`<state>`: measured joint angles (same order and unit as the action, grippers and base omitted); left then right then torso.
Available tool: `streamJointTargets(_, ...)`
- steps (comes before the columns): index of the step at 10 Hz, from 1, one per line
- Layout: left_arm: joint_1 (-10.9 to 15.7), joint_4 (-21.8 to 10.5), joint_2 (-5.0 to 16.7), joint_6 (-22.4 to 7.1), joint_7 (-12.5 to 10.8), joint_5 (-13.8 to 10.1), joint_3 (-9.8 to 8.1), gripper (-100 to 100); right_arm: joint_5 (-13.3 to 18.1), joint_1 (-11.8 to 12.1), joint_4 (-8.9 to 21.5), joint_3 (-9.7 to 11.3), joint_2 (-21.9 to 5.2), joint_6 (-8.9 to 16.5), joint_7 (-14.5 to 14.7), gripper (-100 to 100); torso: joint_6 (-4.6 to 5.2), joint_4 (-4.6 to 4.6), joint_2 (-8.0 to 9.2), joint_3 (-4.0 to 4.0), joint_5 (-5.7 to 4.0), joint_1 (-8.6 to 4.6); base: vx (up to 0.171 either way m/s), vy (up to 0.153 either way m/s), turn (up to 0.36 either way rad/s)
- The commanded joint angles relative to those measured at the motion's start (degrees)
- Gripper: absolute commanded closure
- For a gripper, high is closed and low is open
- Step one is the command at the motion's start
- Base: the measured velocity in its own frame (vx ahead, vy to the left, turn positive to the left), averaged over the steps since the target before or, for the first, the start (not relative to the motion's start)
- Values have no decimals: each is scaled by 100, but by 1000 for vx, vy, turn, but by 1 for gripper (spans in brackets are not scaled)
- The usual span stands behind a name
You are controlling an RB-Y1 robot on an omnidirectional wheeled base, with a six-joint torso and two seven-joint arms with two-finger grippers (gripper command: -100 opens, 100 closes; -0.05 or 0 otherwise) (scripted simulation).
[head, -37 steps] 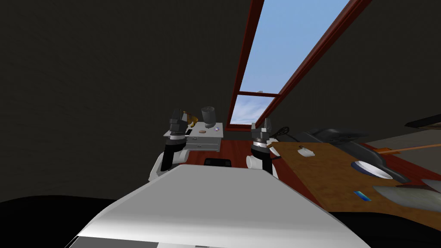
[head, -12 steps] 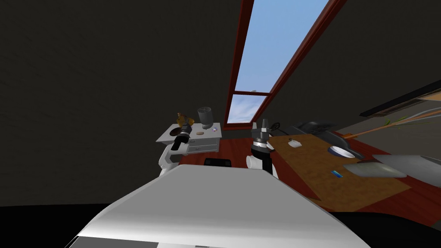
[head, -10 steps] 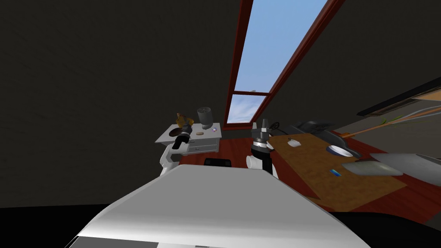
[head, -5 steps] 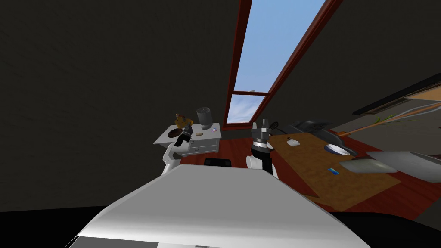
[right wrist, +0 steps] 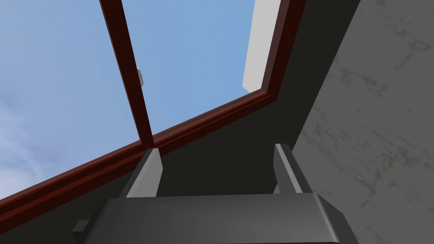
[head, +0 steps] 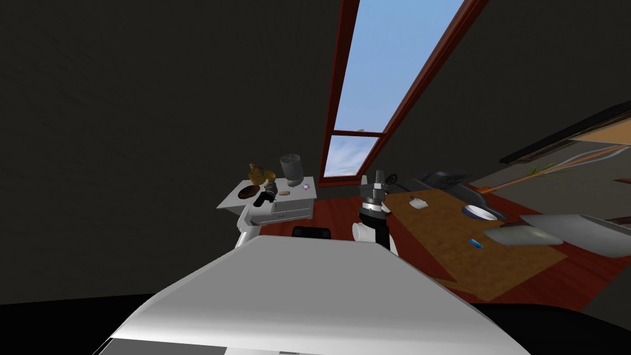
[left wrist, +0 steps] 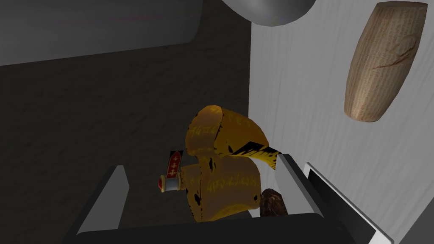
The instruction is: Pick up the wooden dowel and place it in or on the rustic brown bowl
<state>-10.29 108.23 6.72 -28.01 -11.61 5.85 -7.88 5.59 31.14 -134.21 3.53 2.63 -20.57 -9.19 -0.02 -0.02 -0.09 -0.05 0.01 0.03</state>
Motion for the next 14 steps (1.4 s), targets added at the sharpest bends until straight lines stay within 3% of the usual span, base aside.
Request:
streamJointTargets(1,113,-172,11,-284,79,-70,-7,-100,0,0,0,0,0,0,0,0,0,0,0,0,0,0,17,10,-23)
streamJointTargets(4,197,-296,3,-516,160,-119,-2,-100,0,0,0,0,0,0,0,0,1,0,-3,-1,0,1,22,9,-21)
streamJointTargets(14,725,-1181,-49,-2120,821,-494,61,-100,0,0,0,0,0,0,0,0,0,-1,-7,-4,1,4,36,16,-29)
